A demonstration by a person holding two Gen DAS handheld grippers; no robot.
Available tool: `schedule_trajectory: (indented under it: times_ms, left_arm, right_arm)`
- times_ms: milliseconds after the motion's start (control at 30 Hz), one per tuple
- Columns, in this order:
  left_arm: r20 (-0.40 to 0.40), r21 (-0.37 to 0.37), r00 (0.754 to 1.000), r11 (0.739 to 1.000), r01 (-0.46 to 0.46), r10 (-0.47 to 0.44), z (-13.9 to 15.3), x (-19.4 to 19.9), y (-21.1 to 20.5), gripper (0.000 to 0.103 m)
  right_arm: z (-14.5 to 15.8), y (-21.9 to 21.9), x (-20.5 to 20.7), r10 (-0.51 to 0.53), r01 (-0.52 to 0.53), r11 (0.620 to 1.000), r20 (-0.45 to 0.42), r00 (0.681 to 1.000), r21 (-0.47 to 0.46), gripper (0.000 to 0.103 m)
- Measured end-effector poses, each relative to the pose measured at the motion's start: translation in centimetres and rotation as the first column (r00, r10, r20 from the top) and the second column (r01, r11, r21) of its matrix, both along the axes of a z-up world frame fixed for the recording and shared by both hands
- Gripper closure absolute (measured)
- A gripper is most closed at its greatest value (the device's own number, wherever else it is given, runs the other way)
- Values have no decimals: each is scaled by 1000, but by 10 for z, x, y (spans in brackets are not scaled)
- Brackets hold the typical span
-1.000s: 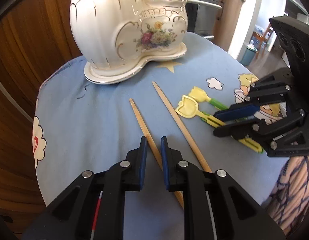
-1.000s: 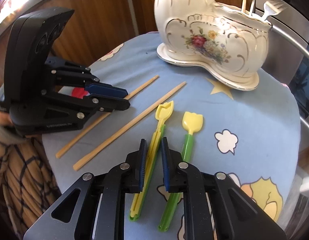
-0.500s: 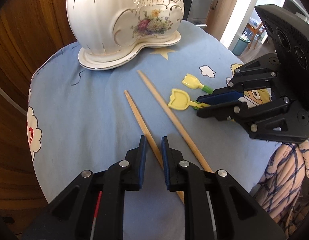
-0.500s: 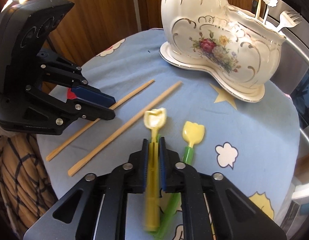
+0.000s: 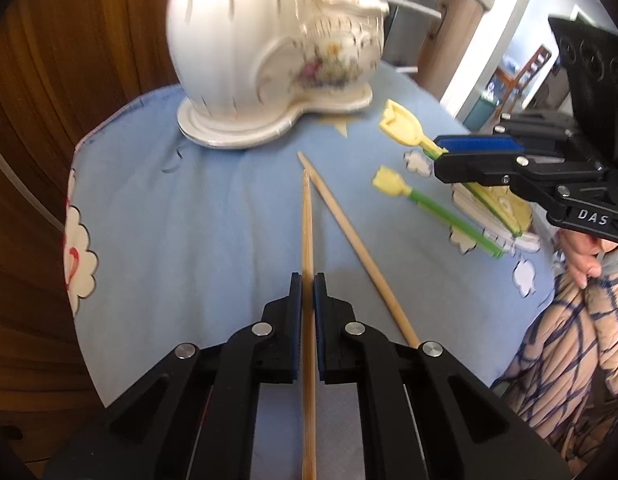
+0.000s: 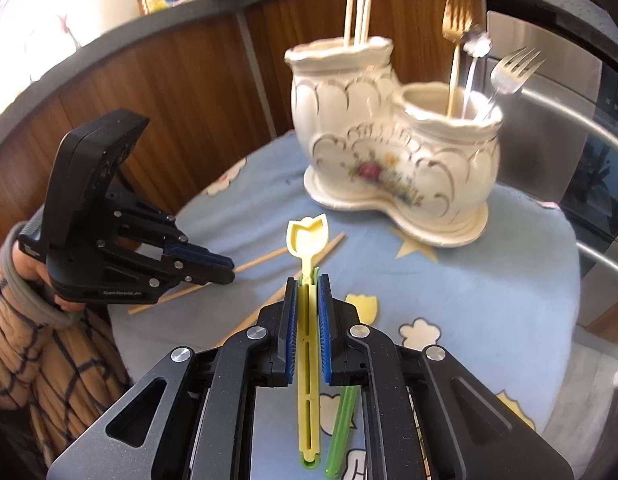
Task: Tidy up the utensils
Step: 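Grasp a chopstick with left tool while right grasps yellow-handled tulip spoon, then lift chopstick over larger pot with left while right carries yellow spoon to smaller pot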
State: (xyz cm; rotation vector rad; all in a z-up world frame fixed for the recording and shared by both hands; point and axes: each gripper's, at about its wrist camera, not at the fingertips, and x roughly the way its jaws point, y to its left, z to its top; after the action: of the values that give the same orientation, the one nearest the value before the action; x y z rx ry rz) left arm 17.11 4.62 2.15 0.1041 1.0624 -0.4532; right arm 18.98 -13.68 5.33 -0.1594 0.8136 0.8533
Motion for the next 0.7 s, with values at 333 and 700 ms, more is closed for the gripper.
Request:
schedule_trajectory:
  times_ms: [333, 700]
  left_arm:
    - [151, -168, 988, 986, -15, 41, 48, -11, 24, 97]
    - [315, -323, 928, 942, -93, 200, 95, -9, 31, 97]
  right_arm:
    - [21, -25, 5, -56, 54, 992, 17, 998, 113, 92]
    - [41, -22, 17, -94, 88, 973, 18, 995, 212, 92]
